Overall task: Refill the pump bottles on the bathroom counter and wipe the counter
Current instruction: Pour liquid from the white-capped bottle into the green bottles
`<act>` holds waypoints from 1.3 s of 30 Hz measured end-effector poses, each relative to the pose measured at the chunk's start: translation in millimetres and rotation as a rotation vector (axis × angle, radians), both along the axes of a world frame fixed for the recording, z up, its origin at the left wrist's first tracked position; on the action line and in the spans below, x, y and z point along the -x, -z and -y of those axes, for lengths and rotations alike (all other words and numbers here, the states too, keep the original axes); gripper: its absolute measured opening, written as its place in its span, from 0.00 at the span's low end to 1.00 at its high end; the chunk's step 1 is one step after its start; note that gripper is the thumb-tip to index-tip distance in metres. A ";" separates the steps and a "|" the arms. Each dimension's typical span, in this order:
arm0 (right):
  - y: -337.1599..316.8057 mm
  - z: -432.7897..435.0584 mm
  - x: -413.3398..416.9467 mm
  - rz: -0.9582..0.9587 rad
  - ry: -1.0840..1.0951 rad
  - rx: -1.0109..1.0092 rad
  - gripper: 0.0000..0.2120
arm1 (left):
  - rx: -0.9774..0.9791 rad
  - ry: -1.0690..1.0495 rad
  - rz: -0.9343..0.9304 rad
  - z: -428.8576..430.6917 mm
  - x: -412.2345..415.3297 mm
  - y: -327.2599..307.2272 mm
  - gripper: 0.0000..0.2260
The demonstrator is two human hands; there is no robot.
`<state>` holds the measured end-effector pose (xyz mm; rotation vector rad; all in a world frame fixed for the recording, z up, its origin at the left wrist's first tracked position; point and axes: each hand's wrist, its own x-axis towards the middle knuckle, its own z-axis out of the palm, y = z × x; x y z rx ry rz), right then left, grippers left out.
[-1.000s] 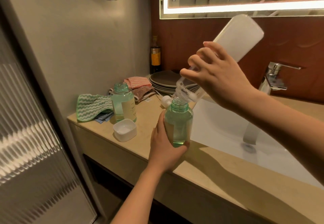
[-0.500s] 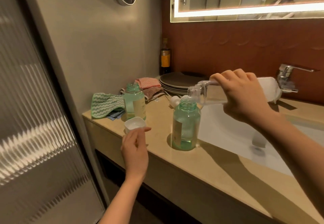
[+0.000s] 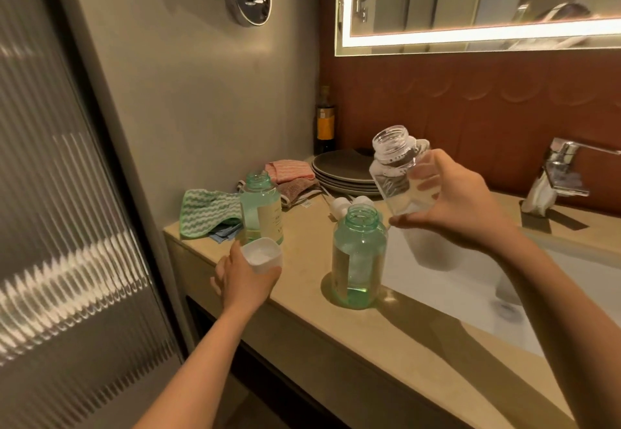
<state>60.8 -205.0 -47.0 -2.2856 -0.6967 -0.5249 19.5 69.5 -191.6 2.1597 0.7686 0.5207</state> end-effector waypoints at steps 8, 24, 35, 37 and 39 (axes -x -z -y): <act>6.5 -3.8 -13.5 -0.081 -0.023 -0.070 0.34 | 0.075 -0.043 0.285 2.3 10.3 -4.5 0.33; -23.7 21.5 18.1 -0.114 -0.087 0.168 0.35 | -0.397 0.457 0.796 70.8 19.3 -153.1 0.30; -26.2 25.2 26.6 -0.073 -0.033 0.318 0.33 | -1.006 0.574 0.746 104.2 6.3 -173.7 0.33; -26.1 26.0 26.6 -0.074 -0.025 0.324 0.33 | -1.024 0.576 0.741 104.0 6.2 -174.1 0.32; -25.8 26.7 26.0 -0.080 -0.021 0.327 0.33 | -1.024 0.574 0.738 102.8 5.8 -174.0 0.33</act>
